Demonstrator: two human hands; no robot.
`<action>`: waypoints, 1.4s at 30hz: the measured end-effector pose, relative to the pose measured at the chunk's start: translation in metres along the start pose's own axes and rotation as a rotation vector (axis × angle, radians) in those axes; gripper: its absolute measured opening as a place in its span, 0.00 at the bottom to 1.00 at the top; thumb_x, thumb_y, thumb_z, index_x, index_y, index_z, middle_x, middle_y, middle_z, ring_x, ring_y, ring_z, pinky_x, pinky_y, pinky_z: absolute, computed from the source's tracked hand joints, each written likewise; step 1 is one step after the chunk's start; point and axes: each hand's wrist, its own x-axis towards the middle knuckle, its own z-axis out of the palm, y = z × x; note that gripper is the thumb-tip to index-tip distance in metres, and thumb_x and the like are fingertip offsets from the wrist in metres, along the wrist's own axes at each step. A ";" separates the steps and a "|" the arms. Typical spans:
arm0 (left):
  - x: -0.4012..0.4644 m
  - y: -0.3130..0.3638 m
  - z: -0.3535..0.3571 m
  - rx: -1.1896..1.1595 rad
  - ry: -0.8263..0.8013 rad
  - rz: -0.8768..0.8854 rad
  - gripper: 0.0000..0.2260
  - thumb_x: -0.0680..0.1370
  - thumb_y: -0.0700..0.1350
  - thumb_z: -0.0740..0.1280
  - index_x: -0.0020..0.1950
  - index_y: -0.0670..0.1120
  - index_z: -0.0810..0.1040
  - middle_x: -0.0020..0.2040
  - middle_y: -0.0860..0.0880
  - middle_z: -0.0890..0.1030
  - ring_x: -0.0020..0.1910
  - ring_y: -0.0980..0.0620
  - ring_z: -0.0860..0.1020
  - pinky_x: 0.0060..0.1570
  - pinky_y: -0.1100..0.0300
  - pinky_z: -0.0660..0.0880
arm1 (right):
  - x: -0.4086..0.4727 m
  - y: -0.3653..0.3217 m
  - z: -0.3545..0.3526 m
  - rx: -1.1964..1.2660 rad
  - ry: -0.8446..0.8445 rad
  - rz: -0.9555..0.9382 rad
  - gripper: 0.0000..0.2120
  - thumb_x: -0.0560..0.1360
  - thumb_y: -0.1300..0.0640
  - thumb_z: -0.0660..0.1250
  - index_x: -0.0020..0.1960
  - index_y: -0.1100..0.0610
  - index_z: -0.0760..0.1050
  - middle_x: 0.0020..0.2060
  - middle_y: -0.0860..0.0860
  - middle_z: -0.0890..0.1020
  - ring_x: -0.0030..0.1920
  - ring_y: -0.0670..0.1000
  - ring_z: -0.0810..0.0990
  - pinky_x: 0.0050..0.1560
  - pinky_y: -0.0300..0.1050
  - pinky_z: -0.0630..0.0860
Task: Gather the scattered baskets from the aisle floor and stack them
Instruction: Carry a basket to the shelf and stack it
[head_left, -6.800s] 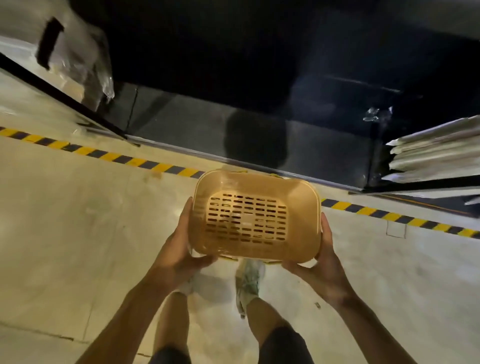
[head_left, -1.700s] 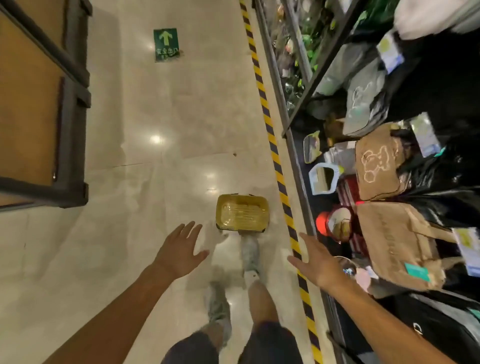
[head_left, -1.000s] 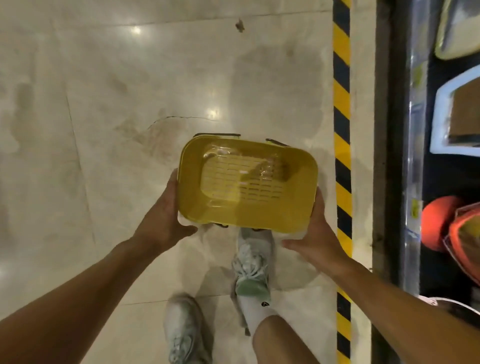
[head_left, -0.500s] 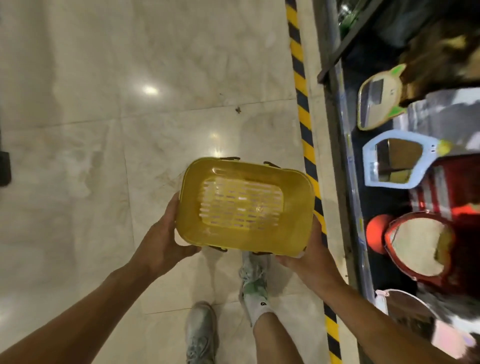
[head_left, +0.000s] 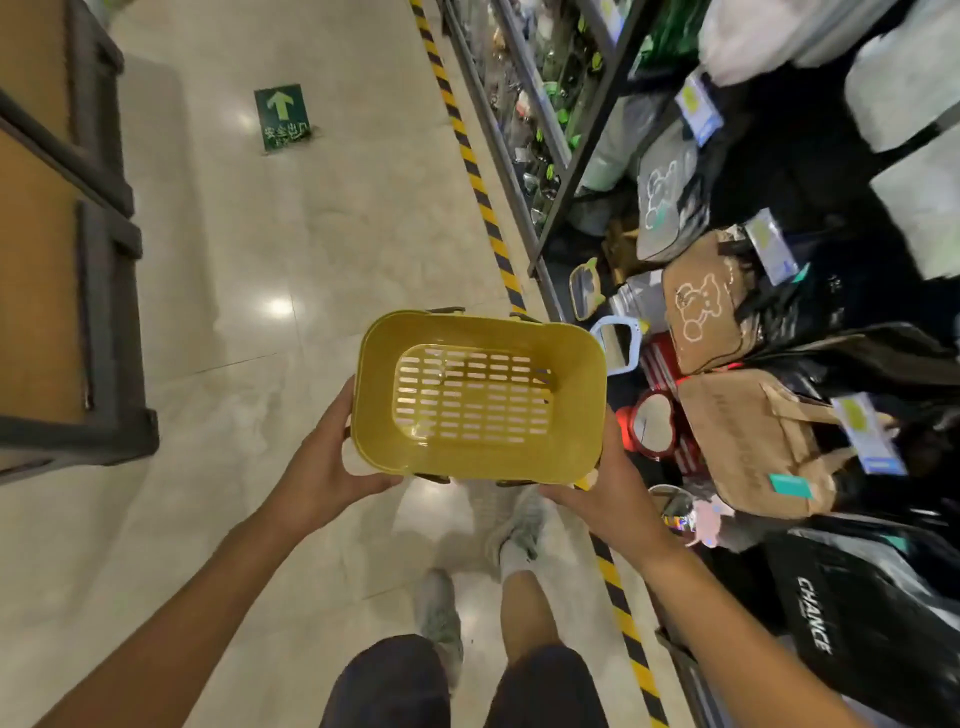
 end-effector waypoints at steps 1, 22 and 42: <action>-0.016 0.013 -0.004 -0.003 -0.013 0.011 0.54 0.64 0.56 0.81 0.82 0.64 0.51 0.72 0.70 0.69 0.68 0.70 0.71 0.59 0.77 0.69 | -0.021 -0.017 0.000 0.015 0.020 -0.041 0.41 0.69 0.60 0.79 0.73 0.40 0.61 0.62 0.29 0.76 0.62 0.32 0.76 0.55 0.24 0.73; -0.262 0.189 0.130 0.069 -0.317 0.342 0.57 0.62 0.57 0.84 0.81 0.66 0.50 0.74 0.69 0.67 0.70 0.68 0.71 0.57 0.76 0.73 | -0.441 0.001 -0.079 0.138 0.444 -0.107 0.59 0.66 0.52 0.84 0.82 0.41 0.46 0.74 0.45 0.72 0.73 0.48 0.72 0.68 0.45 0.74; -0.378 0.318 0.426 0.172 -1.212 0.693 0.62 0.58 0.60 0.85 0.80 0.70 0.47 0.76 0.70 0.64 0.73 0.66 0.68 0.69 0.48 0.71 | -0.803 0.058 -0.041 0.249 1.382 0.299 0.61 0.64 0.48 0.84 0.80 0.34 0.44 0.70 0.26 0.68 0.68 0.34 0.72 0.56 0.32 0.79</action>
